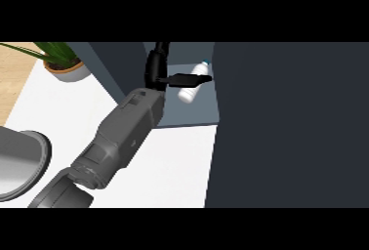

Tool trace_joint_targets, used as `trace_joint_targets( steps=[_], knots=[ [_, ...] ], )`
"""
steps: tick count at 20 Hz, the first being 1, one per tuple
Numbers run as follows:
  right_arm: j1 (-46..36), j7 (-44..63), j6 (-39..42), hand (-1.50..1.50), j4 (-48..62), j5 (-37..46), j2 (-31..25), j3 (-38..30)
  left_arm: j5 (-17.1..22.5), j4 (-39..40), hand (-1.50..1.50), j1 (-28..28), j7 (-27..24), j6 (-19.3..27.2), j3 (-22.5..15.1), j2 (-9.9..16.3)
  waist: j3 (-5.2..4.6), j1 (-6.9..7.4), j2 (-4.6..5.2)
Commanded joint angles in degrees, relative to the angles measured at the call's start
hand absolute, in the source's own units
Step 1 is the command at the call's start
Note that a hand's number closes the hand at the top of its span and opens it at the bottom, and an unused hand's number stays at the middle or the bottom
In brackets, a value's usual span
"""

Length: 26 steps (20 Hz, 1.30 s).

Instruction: Pick up the bottled water, place it into the cabinet and close the cabinet

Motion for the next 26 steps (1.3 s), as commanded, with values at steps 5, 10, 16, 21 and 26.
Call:
trace_joint_targets(
  steps=[5, 10, 16, 21, 26],
  knots=[
    [-1.97, 4.58, -0.63, -1.5, -3.89, -1.33, 0.75, -0.87, 5.71, -10.58, -1.5, 4.67, 2.02, -4.71, -3.87, -0.04, 0.01, 1.31, -0.54],
    [2.85, 4.07, -0.45, -1.5, -6.9, -0.13, 0.22, -0.78, 5.02, -22.51, -1.5, 10.89, 6.89, -2.21, -7.47, -0.04, 0.05, 3.21, -1.19],
    [2.64, 5.59, -0.05, -1.5, -8.29, 1.48, -1.06, 0.32, 2.38, -39.8, 1.5, 27.1, 8.48, 0.74, -12.81, 0.0, 0.04, 4.39, -1.55],
    [-0.63, 7.51, 3.73, 1.5, -7.67, 4.33, -6.45, 1.93, 1.27, -51.18, 1.5, 35.24, 12.18, 4.23, -15.67, 3.62, 0.01, 4.72, -1.59],
    [-3.27, 11.55, 5.98, 1.5, -6.64, 3.53, -8.87, 4.75, -1.29, -65.39, 1.5, 48.02, 13.23, 5.74, -20.82, 8.25, 0.0, 5.11, -1.47]
  ],
)
